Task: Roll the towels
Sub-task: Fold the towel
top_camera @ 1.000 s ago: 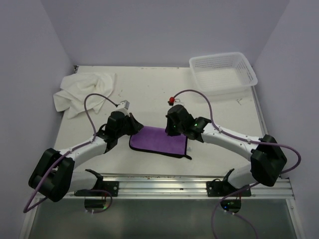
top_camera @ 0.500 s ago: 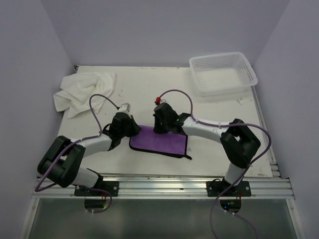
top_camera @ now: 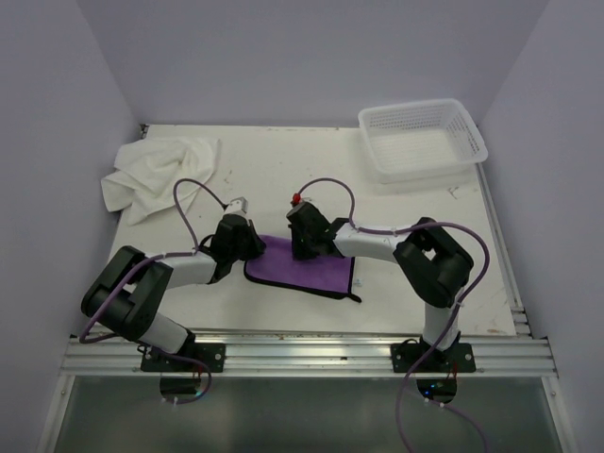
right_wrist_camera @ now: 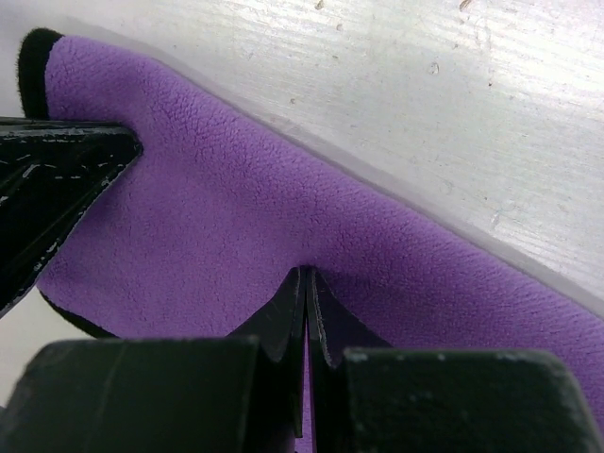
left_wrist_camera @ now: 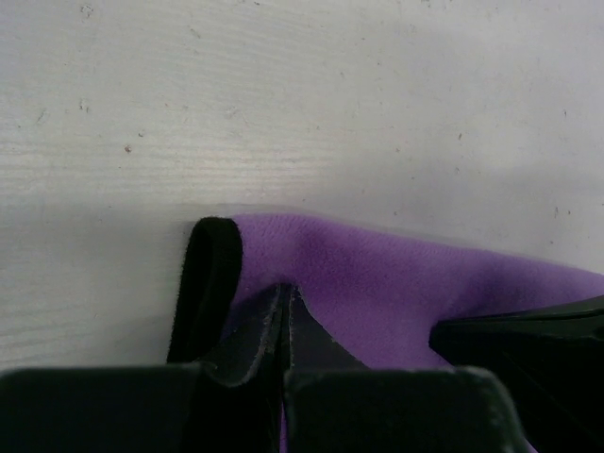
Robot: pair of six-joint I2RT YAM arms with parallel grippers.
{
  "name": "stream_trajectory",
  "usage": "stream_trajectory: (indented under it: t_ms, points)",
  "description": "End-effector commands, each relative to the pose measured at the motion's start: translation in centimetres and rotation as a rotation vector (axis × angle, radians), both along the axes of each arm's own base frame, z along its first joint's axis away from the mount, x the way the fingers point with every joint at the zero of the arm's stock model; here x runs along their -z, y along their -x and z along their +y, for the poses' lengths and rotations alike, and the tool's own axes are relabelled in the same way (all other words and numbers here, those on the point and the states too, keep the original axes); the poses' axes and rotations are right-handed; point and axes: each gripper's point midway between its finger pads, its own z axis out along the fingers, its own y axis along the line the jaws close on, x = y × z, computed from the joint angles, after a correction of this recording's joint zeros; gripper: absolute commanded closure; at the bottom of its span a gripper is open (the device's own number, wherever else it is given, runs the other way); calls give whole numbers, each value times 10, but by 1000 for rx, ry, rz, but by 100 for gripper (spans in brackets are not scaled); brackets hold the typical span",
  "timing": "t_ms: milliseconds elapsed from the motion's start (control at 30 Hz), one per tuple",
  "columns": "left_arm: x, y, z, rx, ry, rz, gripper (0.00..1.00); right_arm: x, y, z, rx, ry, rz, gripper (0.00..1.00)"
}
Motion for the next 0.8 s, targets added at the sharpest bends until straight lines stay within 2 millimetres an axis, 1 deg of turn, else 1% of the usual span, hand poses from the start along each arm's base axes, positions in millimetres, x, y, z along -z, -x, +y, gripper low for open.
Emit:
stream_trajectory:
  t_ms: [0,200,300,367,433,500,533,567,633,667,767]
  points:
    - [0,-5,7,-16,-30,-28,100,-12,-16,9,13,-26,-57,100]
    - [-1,-4,10,-22,-43,-28,100,-18,-22,7,16,-20,-71,100]
    - [2,-1,15,-36,-65,-14,100,-17,-24,-3,33,-7,-69,100]
    - [3,0,18,-42,-69,-11,100,-12,-24,-12,45,-4,-62,100]
    - [6,2,22,-51,-72,0,100,-12,-27,-27,74,-10,-56,100]
    - [5,2,23,-55,-73,-3,100,-5,-24,-38,85,5,-44,100]
    - [5,2,23,-57,-76,-4,100,-8,-28,-45,102,1,-48,100]
    - [5,3,24,-57,-77,-1,100,-5,-27,-52,108,7,-42,100]
    - [4,1,25,-64,-85,-3,100,-8,-31,-63,132,-1,-44,100]
    - [5,1,26,-68,-91,-1,100,-7,-30,-69,141,1,-40,100]
    - [4,1,27,-73,-91,-1,100,-9,-33,-81,150,1,-42,98]
